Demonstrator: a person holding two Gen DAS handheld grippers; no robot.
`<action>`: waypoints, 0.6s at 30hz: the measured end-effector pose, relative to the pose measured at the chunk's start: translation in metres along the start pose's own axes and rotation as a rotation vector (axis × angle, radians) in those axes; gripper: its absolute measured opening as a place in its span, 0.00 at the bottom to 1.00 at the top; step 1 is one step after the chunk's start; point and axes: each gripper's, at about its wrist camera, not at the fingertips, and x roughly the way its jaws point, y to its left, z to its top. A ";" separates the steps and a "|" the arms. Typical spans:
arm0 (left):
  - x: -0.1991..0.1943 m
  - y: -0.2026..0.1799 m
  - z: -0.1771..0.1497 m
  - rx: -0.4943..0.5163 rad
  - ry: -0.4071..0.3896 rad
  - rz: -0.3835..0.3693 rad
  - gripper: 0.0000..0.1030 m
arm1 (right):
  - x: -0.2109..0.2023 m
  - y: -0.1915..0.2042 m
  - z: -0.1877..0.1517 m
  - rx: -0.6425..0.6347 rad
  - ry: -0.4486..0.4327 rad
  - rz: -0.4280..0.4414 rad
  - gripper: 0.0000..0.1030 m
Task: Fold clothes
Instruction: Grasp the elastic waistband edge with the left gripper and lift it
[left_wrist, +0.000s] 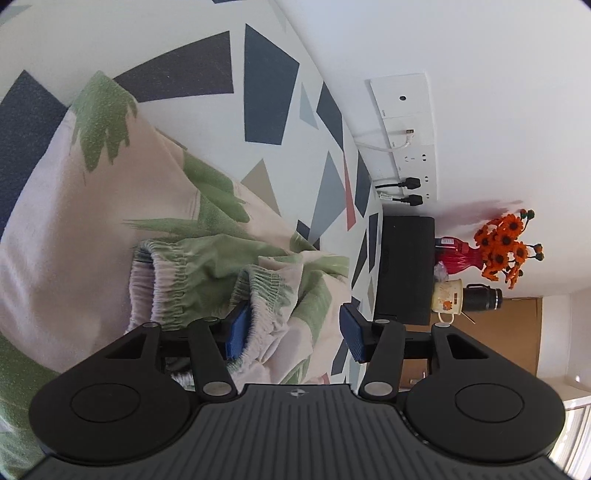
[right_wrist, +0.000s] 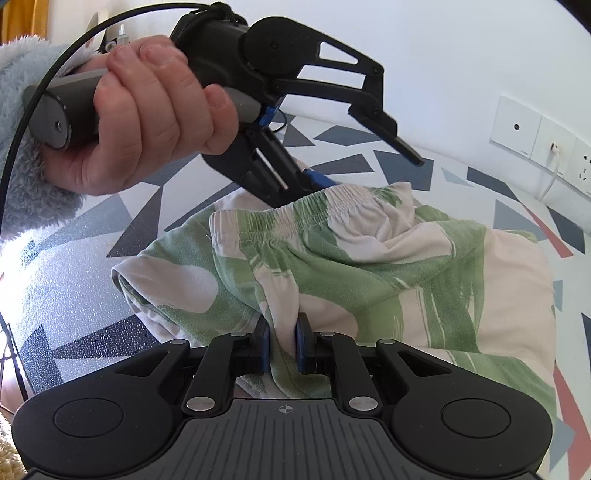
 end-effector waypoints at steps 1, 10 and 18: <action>-0.001 0.000 -0.001 -0.003 -0.024 0.009 0.29 | 0.000 0.000 0.000 -0.001 0.000 -0.001 0.13; -0.055 -0.037 -0.043 0.210 -0.383 0.187 0.04 | -0.008 0.015 0.003 -0.108 -0.009 -0.045 0.11; -0.053 0.004 -0.025 0.096 -0.390 0.372 0.23 | -0.023 0.006 0.007 -0.095 0.013 0.000 0.31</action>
